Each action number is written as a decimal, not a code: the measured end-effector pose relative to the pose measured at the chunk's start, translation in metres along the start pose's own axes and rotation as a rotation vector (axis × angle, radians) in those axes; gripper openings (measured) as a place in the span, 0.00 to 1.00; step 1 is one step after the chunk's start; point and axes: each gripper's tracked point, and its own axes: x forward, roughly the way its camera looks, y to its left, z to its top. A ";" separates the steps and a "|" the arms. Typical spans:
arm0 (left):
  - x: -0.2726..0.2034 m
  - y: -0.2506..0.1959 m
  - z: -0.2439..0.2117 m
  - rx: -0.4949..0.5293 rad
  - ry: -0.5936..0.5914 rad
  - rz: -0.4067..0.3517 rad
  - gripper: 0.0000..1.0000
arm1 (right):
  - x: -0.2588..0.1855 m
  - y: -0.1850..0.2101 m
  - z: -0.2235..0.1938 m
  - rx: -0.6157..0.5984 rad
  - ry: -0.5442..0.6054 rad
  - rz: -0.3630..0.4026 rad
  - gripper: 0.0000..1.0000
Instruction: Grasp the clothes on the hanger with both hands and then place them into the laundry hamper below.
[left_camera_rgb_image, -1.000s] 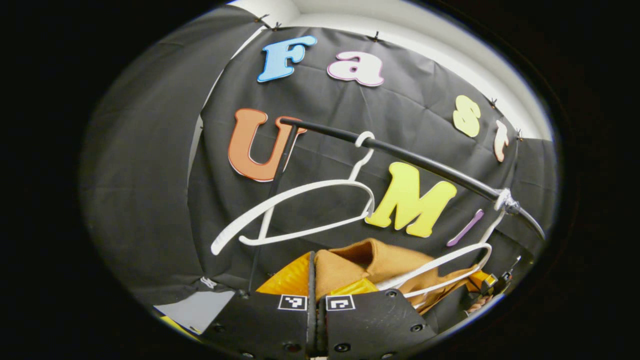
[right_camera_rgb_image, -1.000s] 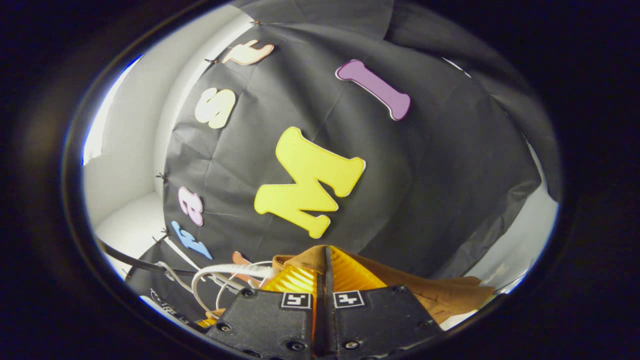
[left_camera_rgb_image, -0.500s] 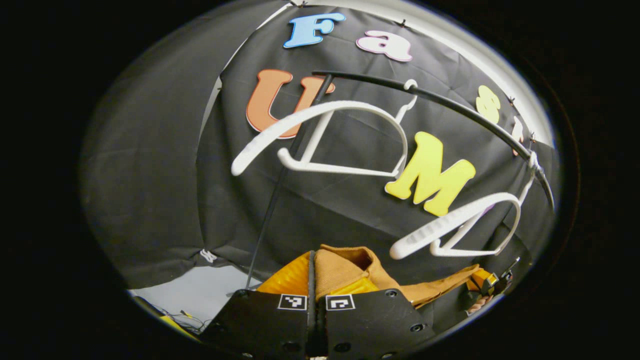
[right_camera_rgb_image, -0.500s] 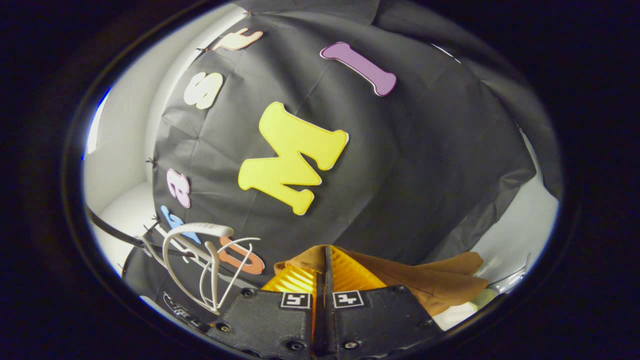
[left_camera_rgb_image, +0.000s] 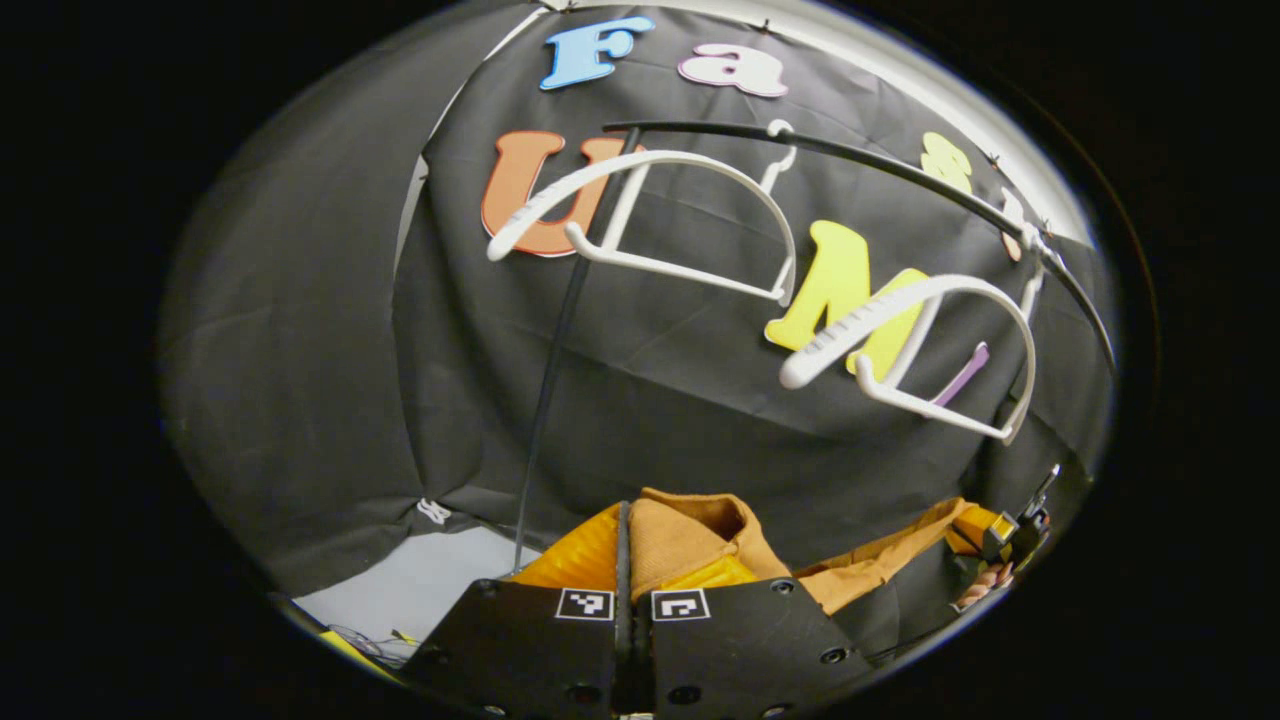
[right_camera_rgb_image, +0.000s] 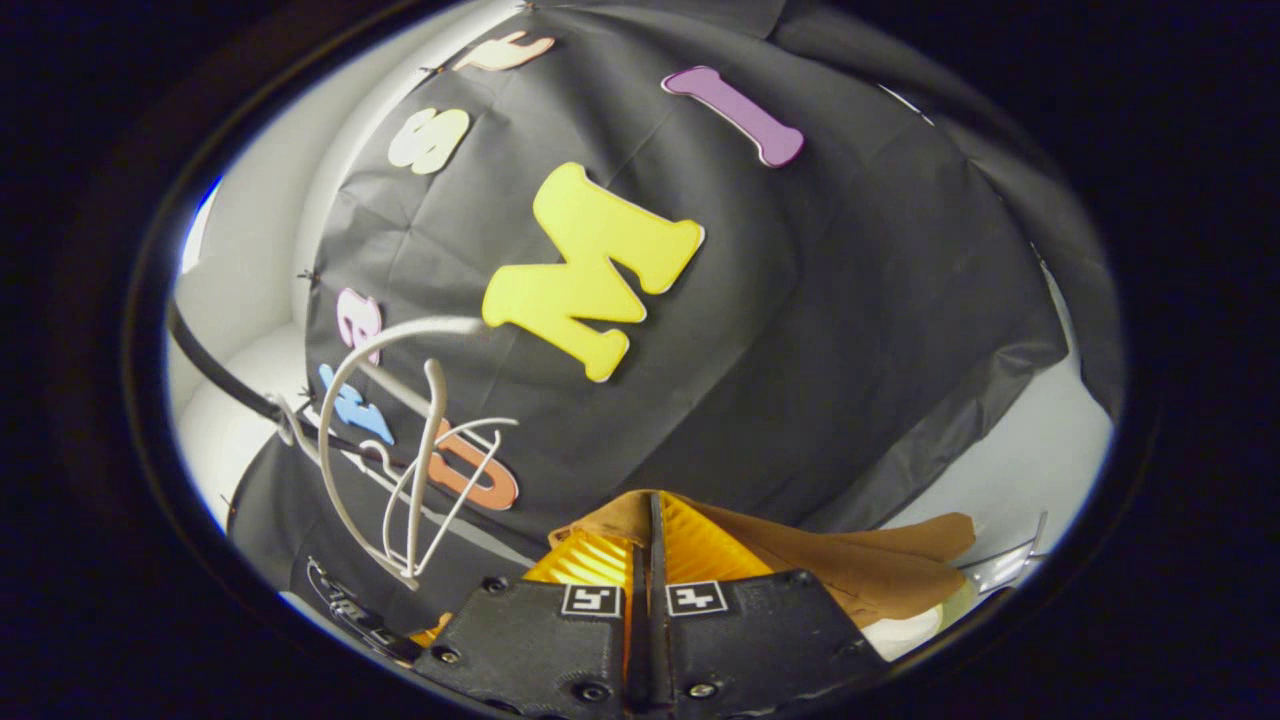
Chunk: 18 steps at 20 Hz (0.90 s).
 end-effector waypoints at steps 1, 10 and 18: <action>-0.001 -0.004 -0.003 0.012 0.004 -0.009 0.00 | 0.000 0.001 -0.007 -0.012 0.011 0.001 0.04; -0.040 -0.064 -0.013 0.111 0.001 -0.150 0.00 | -0.028 0.042 -0.057 -0.102 0.088 0.051 0.03; -0.067 -0.125 -0.021 0.220 0.017 -0.273 0.00 | -0.050 0.092 -0.095 -0.173 0.179 0.134 0.02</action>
